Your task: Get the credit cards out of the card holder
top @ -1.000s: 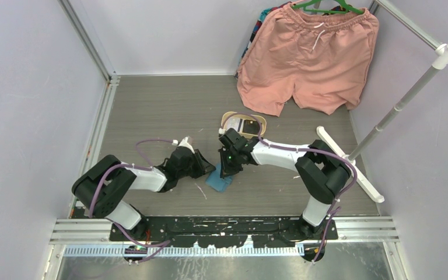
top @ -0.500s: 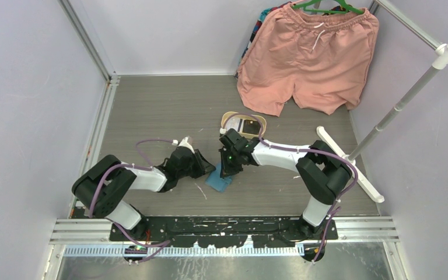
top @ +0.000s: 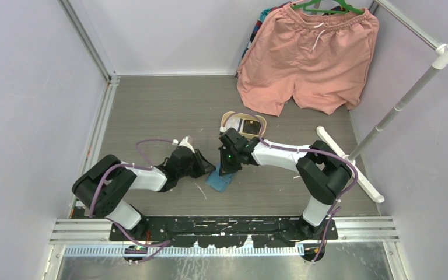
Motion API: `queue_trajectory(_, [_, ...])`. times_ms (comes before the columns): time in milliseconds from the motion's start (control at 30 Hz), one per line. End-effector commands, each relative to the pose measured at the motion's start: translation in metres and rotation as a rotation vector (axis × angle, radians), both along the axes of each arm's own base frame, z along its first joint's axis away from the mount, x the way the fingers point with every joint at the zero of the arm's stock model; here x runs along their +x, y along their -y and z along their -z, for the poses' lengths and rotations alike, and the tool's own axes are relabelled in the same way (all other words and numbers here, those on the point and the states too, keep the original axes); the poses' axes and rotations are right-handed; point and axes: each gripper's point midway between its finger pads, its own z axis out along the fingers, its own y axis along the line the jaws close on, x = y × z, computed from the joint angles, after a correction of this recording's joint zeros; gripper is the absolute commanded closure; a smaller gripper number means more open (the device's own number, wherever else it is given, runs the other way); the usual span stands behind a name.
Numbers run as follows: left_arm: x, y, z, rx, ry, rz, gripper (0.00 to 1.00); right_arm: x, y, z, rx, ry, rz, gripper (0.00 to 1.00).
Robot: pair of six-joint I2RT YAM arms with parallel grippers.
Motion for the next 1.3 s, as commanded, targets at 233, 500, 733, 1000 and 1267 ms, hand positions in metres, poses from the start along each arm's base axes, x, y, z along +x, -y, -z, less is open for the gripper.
queue_trajectory(233, [-0.013, -0.017, 0.032, 0.121, -0.071, 0.008, 0.80, 0.011, -0.016, -0.014, 0.058, 0.038, 0.008, 0.99])
queue_trajectory(500, [-0.014, -0.018, 0.032, 0.122, -0.073, 0.007, 0.80, 0.010, -0.014, 0.001, 0.044, 0.030, 0.016, 0.99])
queue_trajectory(733, [-0.014, -0.019, 0.032, 0.123, -0.074, 0.006, 0.79, 0.007, -0.006, 0.020, 0.014, 0.022, 0.028, 0.99])
queue_trajectory(1000, [-0.014, -0.019, 0.035, 0.127, -0.079, 0.004, 0.79, 0.005, 0.004, 0.012, -0.002, 0.047, 0.039, 0.99])
queue_trajectory(1267, [-0.014, -0.020, 0.041, 0.136, -0.087, -0.002, 0.80, 0.002, 0.021, 0.008, -0.043, 0.104, 0.070, 0.99])
